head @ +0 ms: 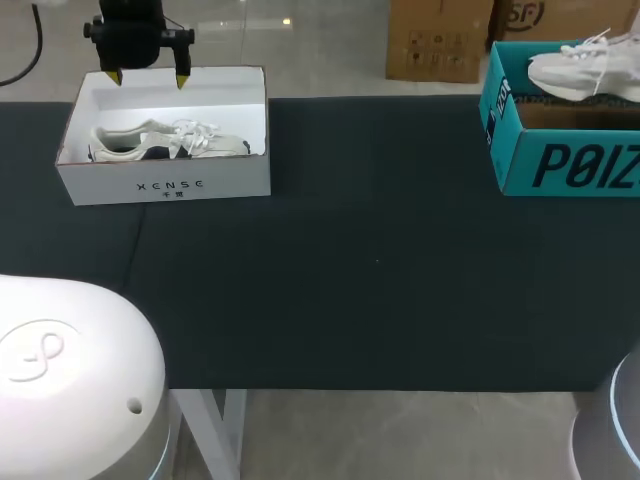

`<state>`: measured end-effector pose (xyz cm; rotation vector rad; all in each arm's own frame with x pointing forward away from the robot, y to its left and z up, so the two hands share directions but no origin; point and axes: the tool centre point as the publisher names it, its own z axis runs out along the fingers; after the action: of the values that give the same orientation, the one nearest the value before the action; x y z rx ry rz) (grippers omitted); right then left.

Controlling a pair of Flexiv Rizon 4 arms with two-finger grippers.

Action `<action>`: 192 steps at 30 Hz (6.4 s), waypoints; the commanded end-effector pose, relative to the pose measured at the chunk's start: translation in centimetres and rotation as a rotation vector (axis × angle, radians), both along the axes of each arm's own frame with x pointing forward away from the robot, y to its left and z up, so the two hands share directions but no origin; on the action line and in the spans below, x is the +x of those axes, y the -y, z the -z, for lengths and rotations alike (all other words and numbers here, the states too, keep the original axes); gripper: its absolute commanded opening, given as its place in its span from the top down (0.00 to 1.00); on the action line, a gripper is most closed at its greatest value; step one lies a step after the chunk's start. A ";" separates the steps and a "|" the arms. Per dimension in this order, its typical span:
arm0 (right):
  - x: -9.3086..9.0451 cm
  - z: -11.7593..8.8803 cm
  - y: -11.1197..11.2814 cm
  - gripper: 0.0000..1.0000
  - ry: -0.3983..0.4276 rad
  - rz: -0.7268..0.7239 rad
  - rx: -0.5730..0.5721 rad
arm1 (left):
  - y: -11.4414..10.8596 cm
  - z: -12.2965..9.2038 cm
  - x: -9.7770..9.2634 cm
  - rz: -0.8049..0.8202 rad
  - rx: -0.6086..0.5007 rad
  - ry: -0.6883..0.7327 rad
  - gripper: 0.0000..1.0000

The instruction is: Take the shoe out of the shoebox, open the shoe tongue, remove and reinsert the insole, then place the shoe into the shoebox

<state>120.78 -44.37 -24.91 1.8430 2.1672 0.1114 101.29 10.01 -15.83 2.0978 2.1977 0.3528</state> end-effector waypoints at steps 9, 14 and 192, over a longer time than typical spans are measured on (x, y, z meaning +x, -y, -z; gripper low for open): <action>-7.4 -9.1 -2.6 1.00 0.041 0.016 -0.006 | 0.0 0.0 0.0 0.000 0.003 0.001 0.00; -10.0 -9.6 -3.8 1.00 0.108 0.020 -0.003 | 0.0 0.0 0.0 0.000 0.003 0.001 0.00; -39.5 -1.2 -35.7 0.00 0.189 -0.937 0.283 | 0.0 0.0 0.0 0.000 0.003 0.001 0.00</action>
<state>85.99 -6.15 -27.72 1.4146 2.3550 0.3999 101.29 10.01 -15.82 2.0979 2.1979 0.3529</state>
